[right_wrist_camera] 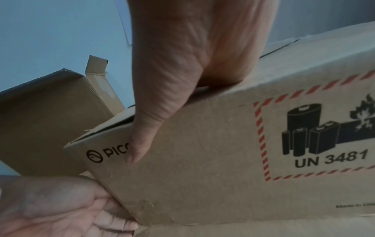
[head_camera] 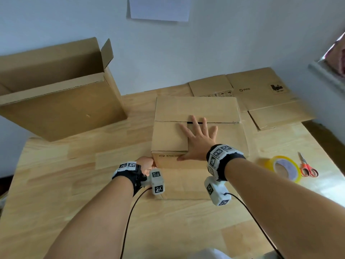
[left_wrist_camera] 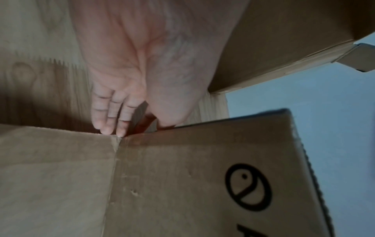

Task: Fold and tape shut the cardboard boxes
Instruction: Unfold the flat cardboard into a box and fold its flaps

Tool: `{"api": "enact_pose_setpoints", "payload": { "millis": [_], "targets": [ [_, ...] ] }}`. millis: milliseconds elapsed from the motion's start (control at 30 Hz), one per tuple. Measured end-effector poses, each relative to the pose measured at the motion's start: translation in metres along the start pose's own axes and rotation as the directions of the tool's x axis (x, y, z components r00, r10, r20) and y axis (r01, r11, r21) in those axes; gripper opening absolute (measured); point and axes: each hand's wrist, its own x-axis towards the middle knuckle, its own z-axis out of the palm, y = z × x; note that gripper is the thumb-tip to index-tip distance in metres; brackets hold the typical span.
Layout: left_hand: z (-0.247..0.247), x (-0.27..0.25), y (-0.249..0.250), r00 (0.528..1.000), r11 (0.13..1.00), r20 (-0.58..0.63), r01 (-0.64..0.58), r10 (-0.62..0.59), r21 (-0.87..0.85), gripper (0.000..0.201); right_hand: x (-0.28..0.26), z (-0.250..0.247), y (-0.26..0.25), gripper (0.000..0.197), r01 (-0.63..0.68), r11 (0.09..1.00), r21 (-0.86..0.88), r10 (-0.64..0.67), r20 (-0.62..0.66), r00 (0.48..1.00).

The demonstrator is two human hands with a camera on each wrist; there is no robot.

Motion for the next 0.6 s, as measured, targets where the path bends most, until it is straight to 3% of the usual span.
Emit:
{"api": "enact_pose_setpoints", "payload": {
  "millis": [100, 167, 200, 233, 267, 333, 433, 500, 533, 600],
  "targets": [
    [0.002, 0.001, -0.001, 0.997, 1.000, -0.075, 0.019, -0.019, -0.005, 0.030, 0.000, 0.002, 0.001, 0.120, 0.015, 1.000, -0.006, -0.015, -0.021, 1.000],
    [0.000, 0.013, -0.007, 0.996, 0.981, -0.088, 0.046, -0.030, 0.186, 0.030, 0.000, 0.002, 0.003, 0.120, 0.019, 1.000, -0.001, -0.019, -0.040, 0.999],
    [0.000, 0.013, -0.008, 0.997, 0.935, -0.069, -0.020, 0.047, 0.355, 0.032, 0.000, 0.001, 0.003, 0.119, 0.022, 1.000, 0.004, -0.022, -0.049, 0.999],
    [0.004, 0.015, -0.006, 0.992, 0.905, -0.108, -0.009, 0.061, 0.425, 0.033, 0.000, -0.001, 0.004, 0.119, 0.024, 1.000, 0.010, -0.023, -0.055, 0.998],
    [0.003, 0.011, -0.007, 0.994, 0.847, -0.072, -0.035, 0.086, 0.530, 0.032, 0.001, -0.002, 0.005, 0.118, 0.025, 1.000, 0.018, -0.024, -0.056, 0.998],
    [0.006, 0.020, -0.004, 0.986, 0.807, -0.087, -0.067, 0.145, 0.587, 0.032, 0.002, -0.006, 0.007, 0.117, 0.027, 0.999, 0.026, -0.026, -0.056, 0.998],
    [0.015, 0.012, 0.003, 0.991, 0.888, -0.128, 0.017, 0.048, 0.459, 0.035, 0.004, -0.010, 0.012, 0.116, 0.033, 0.999, 0.027, -0.031, -0.051, 0.998],
    [0.020, 0.006, 0.003, 0.985, 0.803, -0.044, -0.110, 0.167, 0.585, 0.029, 0.004, -0.011, 0.016, 0.116, 0.042, 0.999, 0.017, -0.041, -0.053, 0.998],
    [0.020, 0.000, 0.004, 0.985, 0.757, -0.040, -0.103, 0.168, 0.645, 0.023, 0.004, -0.012, 0.018, 0.115, 0.048, 0.999, 0.011, -0.047, -0.058, 0.997],
    [0.025, 0.001, 0.002, 0.994, 0.847, -0.083, -0.020, 0.076, 0.531, 0.030, 0.004, -0.014, 0.022, 0.113, 0.059, 0.998, 0.010, -0.058, -0.076, 0.995]
  ]
}}
